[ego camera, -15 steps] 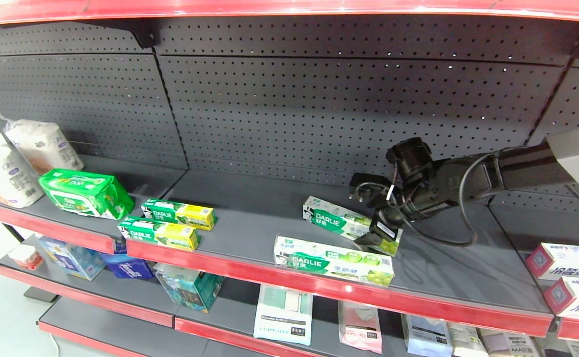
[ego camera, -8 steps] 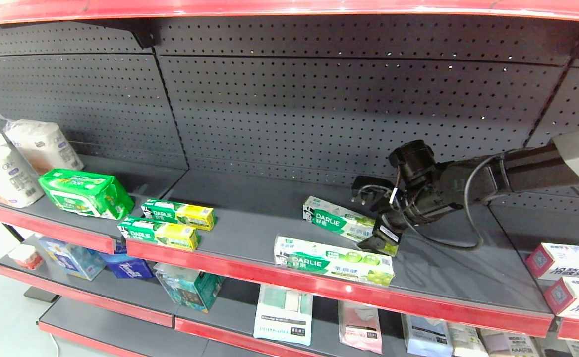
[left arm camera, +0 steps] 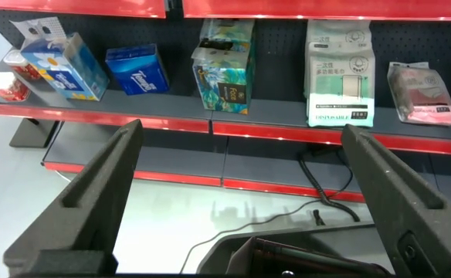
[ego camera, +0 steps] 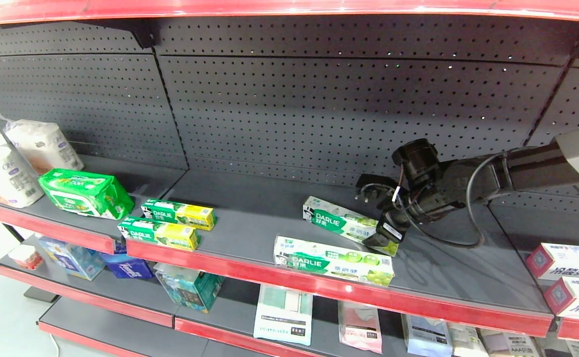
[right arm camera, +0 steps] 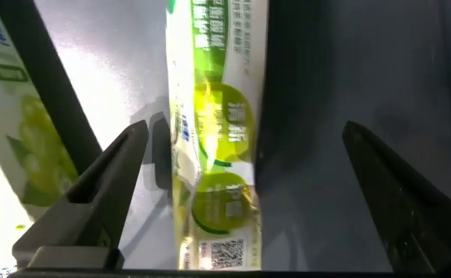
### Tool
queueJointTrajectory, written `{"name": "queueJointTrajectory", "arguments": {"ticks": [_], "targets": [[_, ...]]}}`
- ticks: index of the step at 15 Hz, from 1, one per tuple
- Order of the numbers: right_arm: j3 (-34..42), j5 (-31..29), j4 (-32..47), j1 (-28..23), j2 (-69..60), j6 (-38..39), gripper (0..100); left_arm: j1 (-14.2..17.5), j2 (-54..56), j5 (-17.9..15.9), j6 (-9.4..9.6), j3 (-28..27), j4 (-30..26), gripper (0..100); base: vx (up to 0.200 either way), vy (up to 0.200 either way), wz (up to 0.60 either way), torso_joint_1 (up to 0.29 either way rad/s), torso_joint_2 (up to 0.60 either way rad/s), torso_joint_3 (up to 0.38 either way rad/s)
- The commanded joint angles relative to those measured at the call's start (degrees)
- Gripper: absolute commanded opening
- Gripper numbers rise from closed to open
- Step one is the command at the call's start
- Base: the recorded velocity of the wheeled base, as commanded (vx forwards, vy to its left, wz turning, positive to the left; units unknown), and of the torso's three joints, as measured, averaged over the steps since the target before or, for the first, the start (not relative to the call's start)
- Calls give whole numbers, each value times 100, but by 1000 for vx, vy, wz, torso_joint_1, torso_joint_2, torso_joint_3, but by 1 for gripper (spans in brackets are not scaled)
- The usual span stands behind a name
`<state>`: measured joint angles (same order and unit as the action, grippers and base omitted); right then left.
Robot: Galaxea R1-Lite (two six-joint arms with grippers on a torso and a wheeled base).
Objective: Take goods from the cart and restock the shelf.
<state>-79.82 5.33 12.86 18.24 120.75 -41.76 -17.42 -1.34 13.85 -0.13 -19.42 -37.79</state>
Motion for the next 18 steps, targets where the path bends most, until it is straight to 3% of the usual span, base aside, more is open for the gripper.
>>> {"name": "queueJointTrajectory", "arguments": {"ticks": [1,18], "targets": [[-16,-49,-3,-22,1,2,100,2,2,4,-13,0,0,100,0,0,0,0,0,0],[20,-234,-3,-312,-25,-7,100,2,11,13,-13,0,0,100,0,0,0,0,0,0]]}}
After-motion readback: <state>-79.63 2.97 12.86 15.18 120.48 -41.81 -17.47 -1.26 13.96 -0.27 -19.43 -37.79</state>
